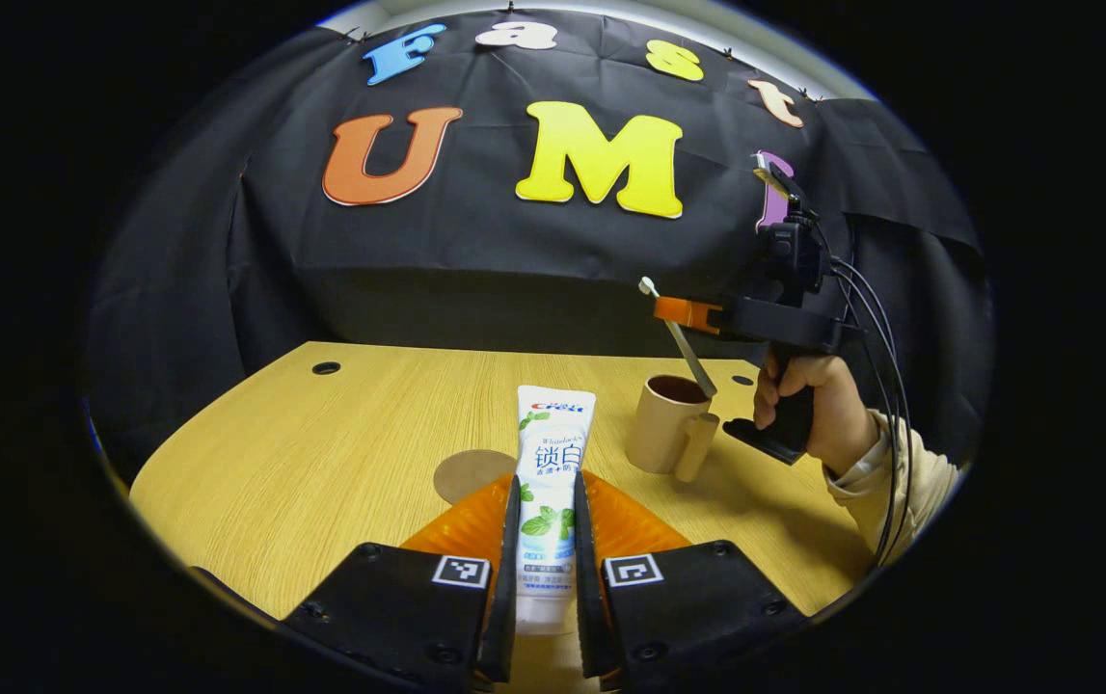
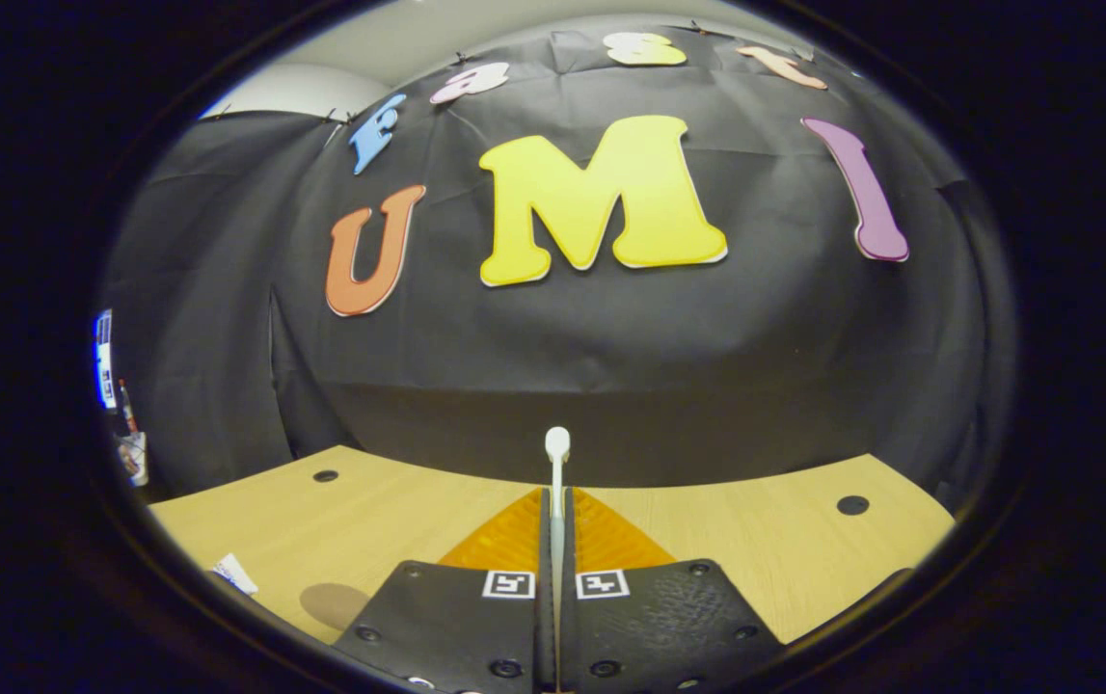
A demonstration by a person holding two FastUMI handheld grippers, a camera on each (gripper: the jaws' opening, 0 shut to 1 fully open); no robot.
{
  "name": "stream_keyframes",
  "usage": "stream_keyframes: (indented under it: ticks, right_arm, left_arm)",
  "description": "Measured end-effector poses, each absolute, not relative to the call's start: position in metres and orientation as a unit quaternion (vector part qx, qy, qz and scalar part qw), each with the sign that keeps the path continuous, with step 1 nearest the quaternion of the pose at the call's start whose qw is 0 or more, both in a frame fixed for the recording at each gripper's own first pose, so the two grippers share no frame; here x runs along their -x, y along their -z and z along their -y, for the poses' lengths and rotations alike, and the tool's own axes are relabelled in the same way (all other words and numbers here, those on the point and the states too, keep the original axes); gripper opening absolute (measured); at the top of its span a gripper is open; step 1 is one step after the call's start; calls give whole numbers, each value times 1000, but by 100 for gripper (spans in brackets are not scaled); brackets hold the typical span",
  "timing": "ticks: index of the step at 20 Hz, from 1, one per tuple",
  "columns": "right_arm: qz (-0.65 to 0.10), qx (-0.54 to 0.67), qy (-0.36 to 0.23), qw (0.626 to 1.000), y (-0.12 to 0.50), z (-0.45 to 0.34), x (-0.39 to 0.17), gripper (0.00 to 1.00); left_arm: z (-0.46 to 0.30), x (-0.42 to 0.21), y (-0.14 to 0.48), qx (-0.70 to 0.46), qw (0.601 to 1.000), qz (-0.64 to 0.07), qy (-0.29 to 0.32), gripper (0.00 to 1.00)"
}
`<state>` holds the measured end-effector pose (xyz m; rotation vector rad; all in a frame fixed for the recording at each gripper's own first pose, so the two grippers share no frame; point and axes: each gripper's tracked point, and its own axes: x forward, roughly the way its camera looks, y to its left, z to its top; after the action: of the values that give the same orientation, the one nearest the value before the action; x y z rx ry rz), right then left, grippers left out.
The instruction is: Put the toothbrush and toothpaste on the desktop into the cup, then pick up the cup and place it on the coaster on the desktop.
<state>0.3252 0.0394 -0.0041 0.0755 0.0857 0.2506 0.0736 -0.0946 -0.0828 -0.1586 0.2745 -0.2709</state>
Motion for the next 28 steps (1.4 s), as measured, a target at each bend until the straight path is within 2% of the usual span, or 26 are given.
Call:
stream_keyframes:
  ticks: [3,9,12,15,17,18,19,22,23,24,26,27,28]
  right_arm:
    - [-32,-44,-133,990,3,-44,-331,0]
    - [-65,-62,-139,986,21,-40,-327,1]
    - [-69,-71,-135,986,21,-30,-322,7]
    - [-71,-69,-141,985,20,-25,-310,6]
    - [-70,-61,-147,985,17,-22,-298,17]
    - [-66,-58,-153,984,14,-21,-291,33]
    - [-63,-53,-157,984,13,-19,-285,40]
    - [-48,-35,-148,987,5,-5,-266,85]
    - [-41,-33,-152,987,2,-3,-260,87]
    - [-41,-29,-159,986,1,-3,-256,96]
    - [-49,-22,-156,986,4,7,-247,98]
    - [-50,-25,-157,986,3,10,-239,95]
    - [-49,-28,-159,986,1,14,-232,98]
  left_arm:
    - [96,-71,82,78,978,-136,134,29]
    - [92,-74,78,75,981,-128,127,29]
    - [94,-76,79,75,981,-130,125,29]
    - [99,-76,78,74,981,-131,126,29]
    - [103,-80,73,69,982,-125,126,29]
    - [106,-81,69,66,982,-120,127,29]
    - [110,-84,66,64,983,-116,128,29]
    - [126,-92,53,69,983,-103,138,29]
    - [132,-94,48,69,983,-99,141,29]
    - [137,-98,44,67,983,-96,143,29]
    - [145,-106,36,71,983,-88,146,29]
    - [148,-111,30,77,982,-84,148,29]
    - [152,-118,23,83,982,-78,151,29]
